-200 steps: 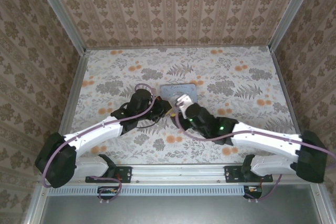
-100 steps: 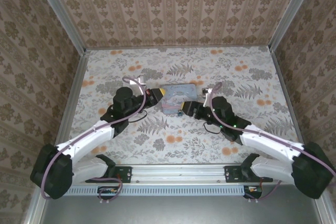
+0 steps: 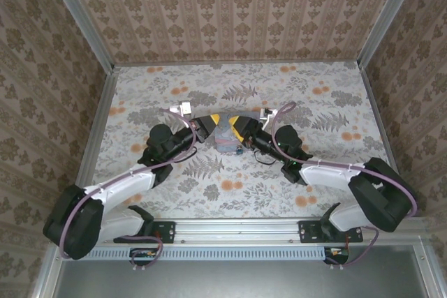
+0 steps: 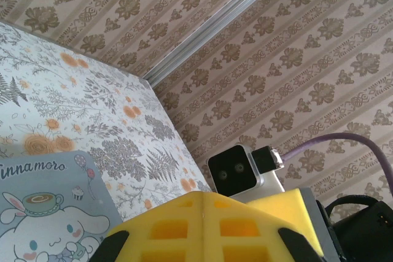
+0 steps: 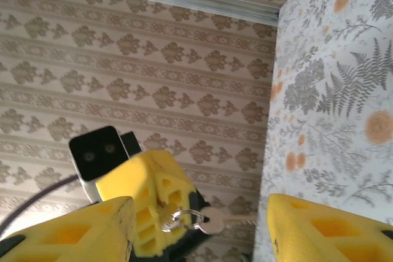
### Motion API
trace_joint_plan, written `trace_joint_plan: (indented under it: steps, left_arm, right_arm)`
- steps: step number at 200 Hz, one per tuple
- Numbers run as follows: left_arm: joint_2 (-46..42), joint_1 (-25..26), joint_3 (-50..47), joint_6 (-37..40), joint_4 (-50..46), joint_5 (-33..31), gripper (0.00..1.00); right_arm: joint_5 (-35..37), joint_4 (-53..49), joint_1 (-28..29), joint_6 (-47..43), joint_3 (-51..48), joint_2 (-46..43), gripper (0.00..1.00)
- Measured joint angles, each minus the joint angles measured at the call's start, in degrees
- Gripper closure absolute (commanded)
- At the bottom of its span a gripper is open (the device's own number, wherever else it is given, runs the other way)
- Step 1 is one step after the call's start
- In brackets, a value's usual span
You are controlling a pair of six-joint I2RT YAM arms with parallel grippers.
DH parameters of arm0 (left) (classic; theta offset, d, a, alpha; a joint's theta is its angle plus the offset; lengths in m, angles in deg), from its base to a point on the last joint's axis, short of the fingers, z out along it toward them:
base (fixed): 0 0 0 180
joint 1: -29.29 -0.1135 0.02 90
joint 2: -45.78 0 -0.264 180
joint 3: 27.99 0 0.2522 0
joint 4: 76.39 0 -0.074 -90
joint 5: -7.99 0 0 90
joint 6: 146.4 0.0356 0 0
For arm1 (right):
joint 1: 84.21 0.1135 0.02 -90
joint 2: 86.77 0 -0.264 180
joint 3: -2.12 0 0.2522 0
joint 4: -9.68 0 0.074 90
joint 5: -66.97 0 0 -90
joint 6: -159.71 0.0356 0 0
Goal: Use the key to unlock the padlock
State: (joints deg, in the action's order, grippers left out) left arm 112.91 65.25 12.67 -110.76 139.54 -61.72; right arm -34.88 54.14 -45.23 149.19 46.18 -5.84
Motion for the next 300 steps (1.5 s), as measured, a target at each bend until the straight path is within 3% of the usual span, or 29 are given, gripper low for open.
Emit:
trace_joint_plan:
  steps: [80, 148, 182, 198, 242, 250, 261, 269, 282, 300]
  left_arm:
    - [1.9, 0.76, -0.04, 0.0, 4.28, -1.09, 1.0]
    - [2.54, 0.94, -0.04, 0.0, 4.9, -1.73, 1.0]
    - [2.71, 1.14, -0.04, 0.0, 4.83, -2.27, 1.0]
    - [2.89, 1.11, -0.04, 0.0, 5.01, -2.84, 1.0]
    - [2.95, 1.16, -0.04, -0.02, 5.16, -3.43, 1.0]
    - [2.95, 1.18, -0.04, -0.07, 4.96, -3.48, 0.92]
    - [2.89, 1.2, -0.04, -0.33, 4.28, -3.48, 0.64]
    - [2.69, 1.25, -0.04, -0.5, 3.19, -3.48, 0.51]
    - [1.88, 1.11, -0.04, -1.4, 0.94, -3.58, 0.38]
    - [-1.22, 0.26, -0.04, -2.8, -3.32, -3.65, 0.32]
  right_arm:
    - [2.36, 7.98, 3.17, 7.63, 2.08, 6.54, 0.41]
    - [2.64, 12.24, 4.52, 10.32, 3.41, 9.84, 0.66]
    - [3.13, 14.12, 4.83, 11.34, 3.41, 10.34, 0.85]
    - [3.34, 14.93, 4.9, 11.82, 3.41, 10.47, 1.0]
    - [3.65, 15.19, 4.9, 12.22, 3.39, 10.67, 1.0]
    - [3.65, 15.17, 4.83, 12.17, 3.37, 10.67, 1.0]
    - [3.58, 15.13, 4.66, 12.02, 3.13, 10.67, 1.0]
    - [3.63, 15.08, 4.46, 11.93, 2.71, 10.64, 1.0]
    - [3.52, 14.64, 4.11, 11.23, 1.73, 10.49, 1.0]
    - [3.28, 11.87, 3.13, 9.18, 0.0, 9.01, 1.0]
